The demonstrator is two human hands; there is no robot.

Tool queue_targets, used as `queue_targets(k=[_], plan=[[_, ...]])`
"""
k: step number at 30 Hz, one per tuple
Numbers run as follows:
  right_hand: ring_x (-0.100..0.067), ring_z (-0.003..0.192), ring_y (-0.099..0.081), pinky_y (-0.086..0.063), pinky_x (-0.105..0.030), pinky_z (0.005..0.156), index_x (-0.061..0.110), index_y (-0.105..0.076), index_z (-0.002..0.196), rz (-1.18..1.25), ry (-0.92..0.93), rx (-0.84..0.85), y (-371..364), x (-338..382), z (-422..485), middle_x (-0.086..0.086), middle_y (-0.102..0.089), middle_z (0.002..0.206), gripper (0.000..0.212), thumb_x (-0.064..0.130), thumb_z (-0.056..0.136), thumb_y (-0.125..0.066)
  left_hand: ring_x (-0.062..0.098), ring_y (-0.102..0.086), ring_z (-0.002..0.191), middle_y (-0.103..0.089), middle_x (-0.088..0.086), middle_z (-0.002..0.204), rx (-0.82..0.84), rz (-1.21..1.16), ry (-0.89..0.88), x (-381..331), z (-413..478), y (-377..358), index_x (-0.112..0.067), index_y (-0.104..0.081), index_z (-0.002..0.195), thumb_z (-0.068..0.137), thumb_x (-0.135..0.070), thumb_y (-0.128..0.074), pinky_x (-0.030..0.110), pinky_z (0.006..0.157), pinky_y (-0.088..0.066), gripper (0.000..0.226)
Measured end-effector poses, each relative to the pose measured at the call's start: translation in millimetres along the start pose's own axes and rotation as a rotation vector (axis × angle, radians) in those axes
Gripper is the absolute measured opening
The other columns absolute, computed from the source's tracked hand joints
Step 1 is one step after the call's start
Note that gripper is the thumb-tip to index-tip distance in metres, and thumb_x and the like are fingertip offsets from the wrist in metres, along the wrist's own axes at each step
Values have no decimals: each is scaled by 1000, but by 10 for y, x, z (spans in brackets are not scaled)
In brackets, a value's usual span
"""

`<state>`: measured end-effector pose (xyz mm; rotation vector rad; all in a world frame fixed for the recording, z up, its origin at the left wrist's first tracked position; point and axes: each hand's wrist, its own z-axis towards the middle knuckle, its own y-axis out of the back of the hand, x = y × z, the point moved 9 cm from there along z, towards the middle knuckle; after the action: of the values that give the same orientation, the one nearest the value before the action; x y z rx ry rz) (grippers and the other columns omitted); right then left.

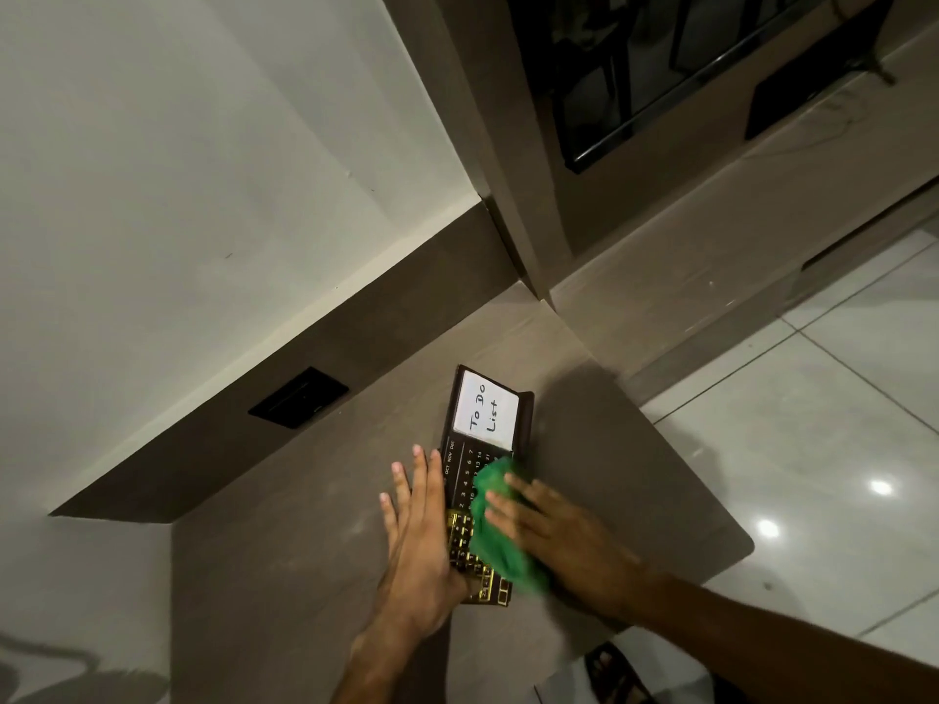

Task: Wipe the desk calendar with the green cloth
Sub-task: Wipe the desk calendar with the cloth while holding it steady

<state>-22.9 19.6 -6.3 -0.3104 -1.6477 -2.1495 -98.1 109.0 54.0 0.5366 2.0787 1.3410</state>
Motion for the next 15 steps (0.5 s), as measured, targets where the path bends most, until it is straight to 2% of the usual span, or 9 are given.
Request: queue_targets(k=[2,4,7,11,13,15], plan=[[-29,146,-14,-29,-44,113,16,-30,149,-7,98,6,-38,131,-68,-4,-31,156,70,17,86,-61,14,38,140,34,-7,156,11,-5,0,7,1,-12,-34,31,142,56,-40,-89,49,117,19,148],[-29,145,-20,-30,-46,113,16,-35,147,24,80,-71,117,-85,-15,-4,-35,154,68,17,86,-64,13,38,140,33,-7,156,8,-17,4,5,0,-3,-34,30,143,55,-39,-89,49,117,20,148],[-34,140,-32,-27,-47,112,12,-45,139,-5,-136,-162,422,-716,208,-10,-44,148,72,16,75,-77,14,38,140,32,-8,157,9,-34,4,-20,7,6,-34,28,144,55,-37,-89,49,117,19,147],[-33,143,-25,-24,-48,112,14,-47,140,-130,-338,-89,638,-1054,517,-10,-41,150,74,10,72,-77,14,37,141,31,-8,157,19,-50,17,-7,4,6,-33,25,147,53,-42,-89,50,117,20,148],[-36,137,-37,-31,-52,109,12,-58,130,-134,-286,-46,591,-842,461,-13,-52,141,72,16,63,-84,15,37,141,31,-8,157,17,-52,19,-3,7,7,-32,25,147,53,-40,-89,50,117,20,148],[-35,134,-41,-32,-51,108,13,-63,123,-126,-162,5,392,-473,298,-11,-56,136,67,32,63,-85,16,37,141,31,-7,157,12,-48,19,-15,10,3,-33,27,145,55,-39,-89,50,117,19,148]])
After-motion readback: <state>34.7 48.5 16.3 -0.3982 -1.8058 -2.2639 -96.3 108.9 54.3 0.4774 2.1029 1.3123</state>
